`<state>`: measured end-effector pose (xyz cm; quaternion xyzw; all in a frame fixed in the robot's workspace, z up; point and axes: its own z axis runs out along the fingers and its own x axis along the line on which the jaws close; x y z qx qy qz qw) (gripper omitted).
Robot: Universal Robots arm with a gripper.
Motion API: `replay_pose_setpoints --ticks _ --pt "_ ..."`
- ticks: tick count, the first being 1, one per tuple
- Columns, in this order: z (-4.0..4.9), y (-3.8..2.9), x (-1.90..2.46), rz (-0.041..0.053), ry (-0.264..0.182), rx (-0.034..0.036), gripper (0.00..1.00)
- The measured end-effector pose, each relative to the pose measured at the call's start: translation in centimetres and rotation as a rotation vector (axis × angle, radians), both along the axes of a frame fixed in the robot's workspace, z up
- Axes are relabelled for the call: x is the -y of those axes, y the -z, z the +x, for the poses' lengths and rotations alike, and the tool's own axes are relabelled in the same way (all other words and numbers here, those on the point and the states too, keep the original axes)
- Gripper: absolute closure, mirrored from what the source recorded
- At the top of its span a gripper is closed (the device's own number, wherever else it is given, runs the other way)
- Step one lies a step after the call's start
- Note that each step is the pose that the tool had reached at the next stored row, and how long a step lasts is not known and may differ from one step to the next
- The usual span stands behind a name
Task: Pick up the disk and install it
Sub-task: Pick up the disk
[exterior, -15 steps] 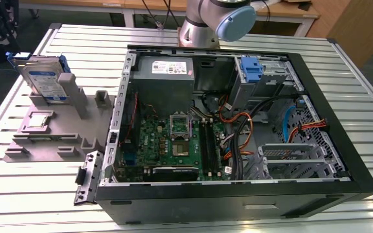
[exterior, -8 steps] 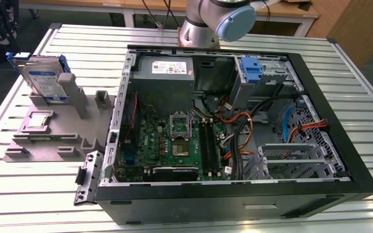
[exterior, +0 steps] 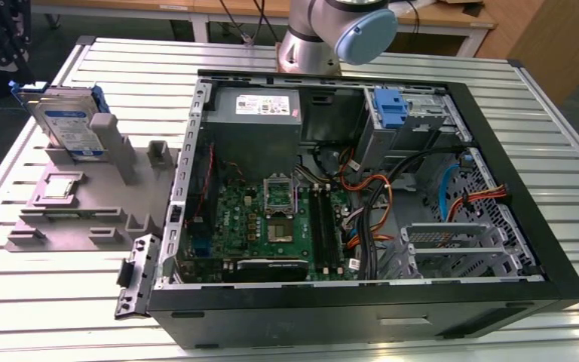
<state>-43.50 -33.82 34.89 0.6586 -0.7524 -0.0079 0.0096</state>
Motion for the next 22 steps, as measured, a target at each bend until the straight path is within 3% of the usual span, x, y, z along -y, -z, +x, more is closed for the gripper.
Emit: replay_pose_setpoints --ticks 11,13,16,19,21,22 --pt "-0.10 0.28 -0.32 0.0086 -0.003 0.0000 0.89" --pt "-0.10 0.29 -0.32 0.0087 -0.003 0.0001 0.77" --pt "-0.10 0.31 -0.32 0.0088 -0.003 0.0003 0.71" --pt "-0.12 0.61 -0.34 0.0090 -0.004 0.0025 0.53" --pt "-0.20 0.93 -0.47 0.0095 -0.005 0.0029 0.53" --pt "-0.24 1.07 -0.54 0.0099 -0.005 0.0030 0.47"
